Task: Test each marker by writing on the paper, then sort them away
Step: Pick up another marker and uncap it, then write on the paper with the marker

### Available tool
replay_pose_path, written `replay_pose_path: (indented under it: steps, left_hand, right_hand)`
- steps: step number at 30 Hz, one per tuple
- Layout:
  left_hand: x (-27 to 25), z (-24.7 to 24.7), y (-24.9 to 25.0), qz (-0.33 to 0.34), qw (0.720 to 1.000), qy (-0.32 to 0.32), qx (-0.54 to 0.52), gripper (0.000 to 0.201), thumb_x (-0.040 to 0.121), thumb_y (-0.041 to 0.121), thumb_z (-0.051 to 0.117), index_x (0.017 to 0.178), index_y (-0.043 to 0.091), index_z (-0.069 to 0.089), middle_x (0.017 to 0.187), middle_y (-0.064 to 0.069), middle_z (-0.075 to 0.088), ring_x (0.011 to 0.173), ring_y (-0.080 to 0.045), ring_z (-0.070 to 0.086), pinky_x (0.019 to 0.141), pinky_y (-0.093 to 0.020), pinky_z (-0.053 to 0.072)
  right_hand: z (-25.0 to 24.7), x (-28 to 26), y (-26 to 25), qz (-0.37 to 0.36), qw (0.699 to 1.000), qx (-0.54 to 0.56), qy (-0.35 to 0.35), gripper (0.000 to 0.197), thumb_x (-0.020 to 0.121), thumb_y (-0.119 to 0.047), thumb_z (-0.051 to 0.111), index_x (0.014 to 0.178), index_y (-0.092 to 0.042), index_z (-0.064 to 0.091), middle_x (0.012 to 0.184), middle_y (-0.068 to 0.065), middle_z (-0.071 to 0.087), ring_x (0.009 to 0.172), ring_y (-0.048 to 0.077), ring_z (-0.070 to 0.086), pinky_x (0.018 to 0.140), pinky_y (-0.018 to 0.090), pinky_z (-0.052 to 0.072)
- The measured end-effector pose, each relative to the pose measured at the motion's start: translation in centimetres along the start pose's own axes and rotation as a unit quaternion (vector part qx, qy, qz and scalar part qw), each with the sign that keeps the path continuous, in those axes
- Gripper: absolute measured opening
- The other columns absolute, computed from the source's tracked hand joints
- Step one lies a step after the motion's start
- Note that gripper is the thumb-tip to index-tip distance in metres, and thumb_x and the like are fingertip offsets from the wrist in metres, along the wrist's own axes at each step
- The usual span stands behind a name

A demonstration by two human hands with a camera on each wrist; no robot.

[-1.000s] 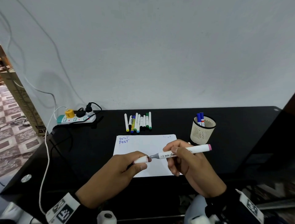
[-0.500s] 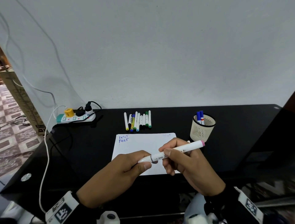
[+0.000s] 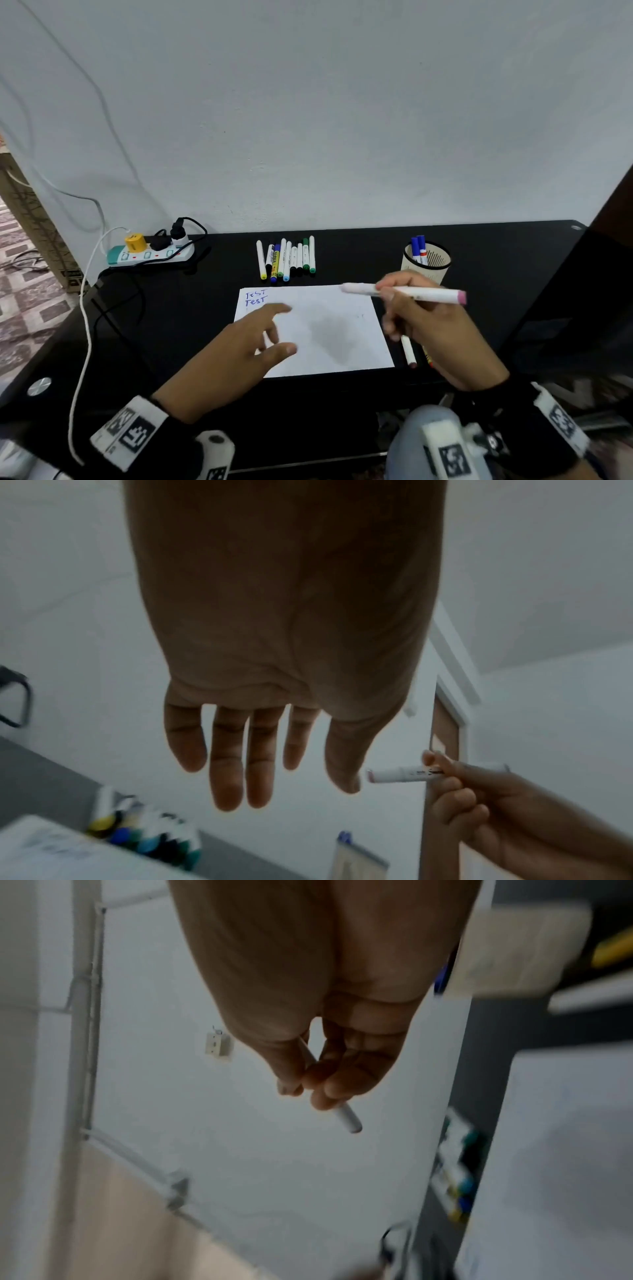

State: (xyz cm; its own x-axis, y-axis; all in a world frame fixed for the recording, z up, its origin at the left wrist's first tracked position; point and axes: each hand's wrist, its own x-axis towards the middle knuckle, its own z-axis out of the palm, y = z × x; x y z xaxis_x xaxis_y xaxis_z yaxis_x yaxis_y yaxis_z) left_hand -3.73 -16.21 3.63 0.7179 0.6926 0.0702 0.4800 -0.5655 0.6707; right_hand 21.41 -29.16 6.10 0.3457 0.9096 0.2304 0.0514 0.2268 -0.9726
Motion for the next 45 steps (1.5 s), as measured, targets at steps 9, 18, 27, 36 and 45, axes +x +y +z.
replay_pose_path:
  steps: [9,18,27,36,45]
  left_hand:
    - [-1.3,3.7,-8.8,-0.134,0.973,-0.026,0.183,0.048,0.093,0.049,0.054,0.137,0.041,0.039,0.137,0.018,0.033,0.13,-0.009,0.033,0.108,-0.038,0.031]
    - [-1.0,4.4,-10.0,-0.131,0.974,-0.003,0.186,0.051,0.086,0.051,0.063,0.134,0.042,0.047,0.131,0.023,0.036,0.126,-0.008,0.032,0.103,-0.04,0.033]
    - [-1.1,4.7,-10.4,-0.131,0.974,0.009,0.187,0.052,0.085,0.053,0.063,0.134,0.042,0.048,0.131,0.024,0.036,0.126,-0.007,0.033,0.102,-0.039,0.035]
    - [-1.1,4.8,-10.4,-0.121,0.975,0.013,0.185,0.052,0.086,0.053,0.062,0.135,0.041,0.047,0.124,0.028,0.029,0.125,-0.005,0.032,0.101,-0.037,0.035]
    - [-1.2,4.8,-9.9,-0.127,0.974,0.006,0.185,0.052,0.088,0.054,0.057,0.136,0.044,0.042,0.125,0.029,0.026,0.128,-0.004,0.028,0.107,-0.038,0.032]
  right_hand:
    - [-11.4,-0.2,5.3,0.179,0.926,-0.331,0.014,0.023,0.097,-0.033,0.066,0.117,-0.045,0.063,0.096,-0.009,0.07,0.082,0.012,0.073,0.075,0.018,0.052]
    - [-13.0,2.2,10.0,0.221,0.812,-0.54,-0.017,0.029,0.098,-0.012,0.053,0.107,-0.028,0.076,0.101,-0.002,0.066,0.075,0.013,0.068,0.053,0.016,0.053]
    - [-12.8,2.5,10.2,0.195,0.827,-0.528,-0.006,0.017,0.095,-0.021,0.068,0.086,-0.033,0.075,0.09,-0.006,0.065,0.083,0.01,0.066,0.058,0.021,0.057]
    - [-11.8,9.2,2.3,0.089,0.849,-0.503,0.137,0.009,0.097,-0.027,0.067,0.094,-0.02,0.073,0.092,-0.004,0.071,0.089,0.012,0.065,0.083,0.027,0.046]
    - [-6.3,21.6,2.3,0.122,0.904,-0.397,0.1,0.016,0.086,-0.015,0.071,0.071,-0.016,0.074,0.079,0.011,0.078,0.062,0.019,0.072,0.068,0.03,0.064]
